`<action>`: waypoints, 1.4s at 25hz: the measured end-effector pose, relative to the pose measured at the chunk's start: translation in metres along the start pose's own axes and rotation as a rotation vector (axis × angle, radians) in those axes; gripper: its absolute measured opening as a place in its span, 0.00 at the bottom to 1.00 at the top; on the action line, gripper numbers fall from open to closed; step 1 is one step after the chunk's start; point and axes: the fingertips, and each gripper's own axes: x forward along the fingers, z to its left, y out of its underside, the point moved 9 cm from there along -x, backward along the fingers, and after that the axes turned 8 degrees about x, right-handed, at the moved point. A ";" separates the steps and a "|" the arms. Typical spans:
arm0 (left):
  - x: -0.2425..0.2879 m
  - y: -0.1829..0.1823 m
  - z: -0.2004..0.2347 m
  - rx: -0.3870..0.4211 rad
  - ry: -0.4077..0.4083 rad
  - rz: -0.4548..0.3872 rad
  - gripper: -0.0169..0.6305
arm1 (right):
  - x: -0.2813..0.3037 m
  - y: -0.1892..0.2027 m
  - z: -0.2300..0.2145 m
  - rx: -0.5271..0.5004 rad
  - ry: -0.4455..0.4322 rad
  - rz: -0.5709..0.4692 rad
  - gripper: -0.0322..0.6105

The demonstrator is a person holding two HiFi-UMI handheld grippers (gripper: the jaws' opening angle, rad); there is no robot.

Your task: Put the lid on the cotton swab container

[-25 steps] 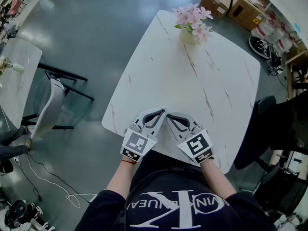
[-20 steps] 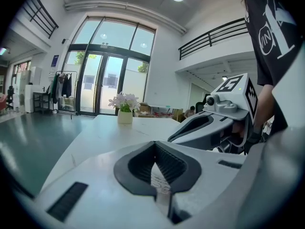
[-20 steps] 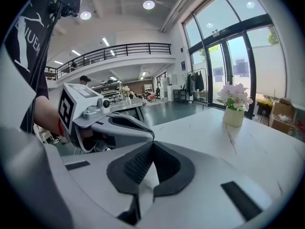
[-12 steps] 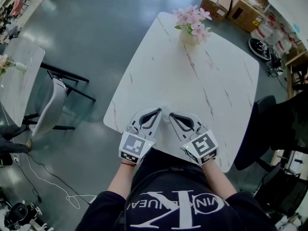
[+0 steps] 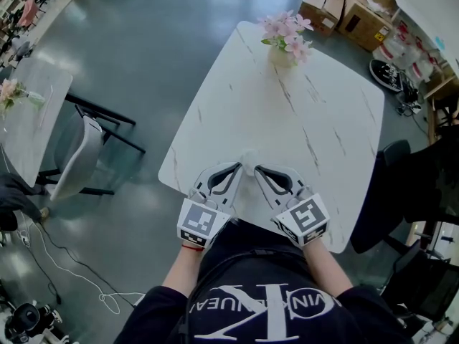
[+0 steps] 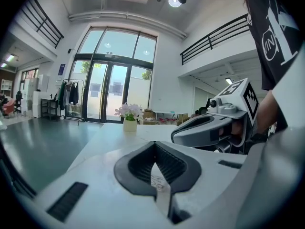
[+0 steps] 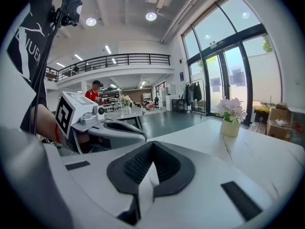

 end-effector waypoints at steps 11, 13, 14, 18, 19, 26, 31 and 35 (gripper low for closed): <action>-0.032 -0.022 -0.006 0.011 -0.034 -0.070 0.03 | -0.020 -0.021 0.026 -0.012 0.000 -0.109 0.05; -0.036 -0.029 -0.005 0.021 -0.042 -0.086 0.03 | -0.024 -0.029 0.030 -0.023 0.000 -0.131 0.05; -0.038 -0.032 -0.005 0.026 -0.046 -0.094 0.03 | -0.026 -0.033 0.031 -0.029 0.000 -0.143 0.05; -0.045 -0.047 -0.004 0.036 -0.067 -0.125 0.03 | -0.034 -0.046 0.037 -0.047 0.001 -0.180 0.05; -0.046 -0.051 -0.003 0.035 -0.075 -0.135 0.03 | -0.035 -0.049 0.038 -0.049 0.001 -0.188 0.05; -0.056 -0.062 -0.001 0.051 -0.102 -0.167 0.03 | -0.037 -0.060 0.044 -0.068 -0.002 -0.217 0.05; -0.060 -0.062 0.001 0.052 -0.113 -0.164 0.03 | -0.035 -0.061 0.047 -0.082 -0.009 -0.211 0.05; -0.061 -0.062 0.002 0.053 -0.118 -0.158 0.03 | -0.032 -0.062 0.049 -0.088 -0.013 -0.209 0.05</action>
